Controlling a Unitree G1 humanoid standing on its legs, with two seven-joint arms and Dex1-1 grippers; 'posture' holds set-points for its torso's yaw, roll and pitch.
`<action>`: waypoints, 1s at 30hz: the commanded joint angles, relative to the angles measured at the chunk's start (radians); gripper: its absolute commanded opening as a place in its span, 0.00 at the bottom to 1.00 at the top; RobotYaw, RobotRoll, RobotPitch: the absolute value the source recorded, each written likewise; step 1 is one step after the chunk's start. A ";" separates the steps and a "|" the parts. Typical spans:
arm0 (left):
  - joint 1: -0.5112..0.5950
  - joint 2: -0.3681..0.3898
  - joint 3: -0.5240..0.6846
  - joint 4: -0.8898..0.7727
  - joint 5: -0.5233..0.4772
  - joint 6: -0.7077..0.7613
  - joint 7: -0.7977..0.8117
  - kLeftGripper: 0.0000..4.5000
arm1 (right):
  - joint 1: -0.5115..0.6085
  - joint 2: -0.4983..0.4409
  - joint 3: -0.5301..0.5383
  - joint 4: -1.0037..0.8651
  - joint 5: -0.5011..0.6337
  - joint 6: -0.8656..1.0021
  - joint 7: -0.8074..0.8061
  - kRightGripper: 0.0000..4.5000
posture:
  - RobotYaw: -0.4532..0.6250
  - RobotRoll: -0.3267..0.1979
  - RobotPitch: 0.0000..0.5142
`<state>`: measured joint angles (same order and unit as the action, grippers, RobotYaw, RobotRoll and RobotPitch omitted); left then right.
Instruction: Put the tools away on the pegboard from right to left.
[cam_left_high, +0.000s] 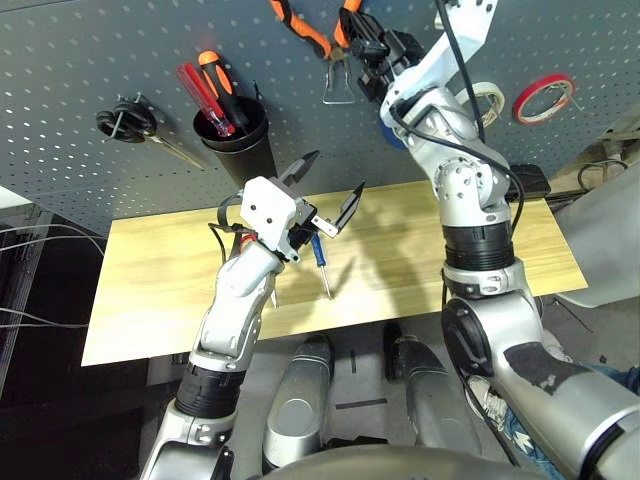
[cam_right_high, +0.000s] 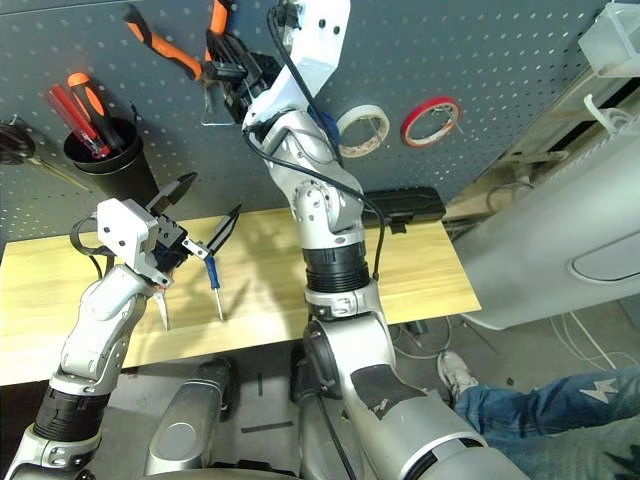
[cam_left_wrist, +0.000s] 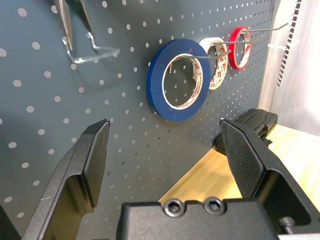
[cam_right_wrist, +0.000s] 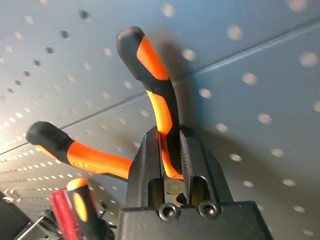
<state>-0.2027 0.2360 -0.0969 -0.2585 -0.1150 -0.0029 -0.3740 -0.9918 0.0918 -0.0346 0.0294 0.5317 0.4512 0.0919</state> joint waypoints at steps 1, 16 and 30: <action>0.027 0.001 -0.010 -0.006 0.013 -0.001 -0.002 1.00 | 0.045 0.083 0.033 -0.075 0.034 0.030 -0.011 0.07 | 0.67 0.62 0.52; 0.031 0.009 -0.013 -0.002 0.013 -0.003 -0.010 1.00 | 0.085 0.062 0.063 -0.120 0.061 0.039 -0.046 0.07 | 0.67 0.62 0.51; 0.025 0.014 -0.017 0.005 0.011 -0.003 -0.022 1.00 | 0.134 0.045 0.064 -0.144 0.046 0.035 -0.071 0.07 | 0.66 0.62 0.52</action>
<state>-0.1906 0.2485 -0.0995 -0.2583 -0.1146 -0.0033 -0.3859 -0.9026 0.0763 0.0222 -0.0915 0.5783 0.4950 0.0225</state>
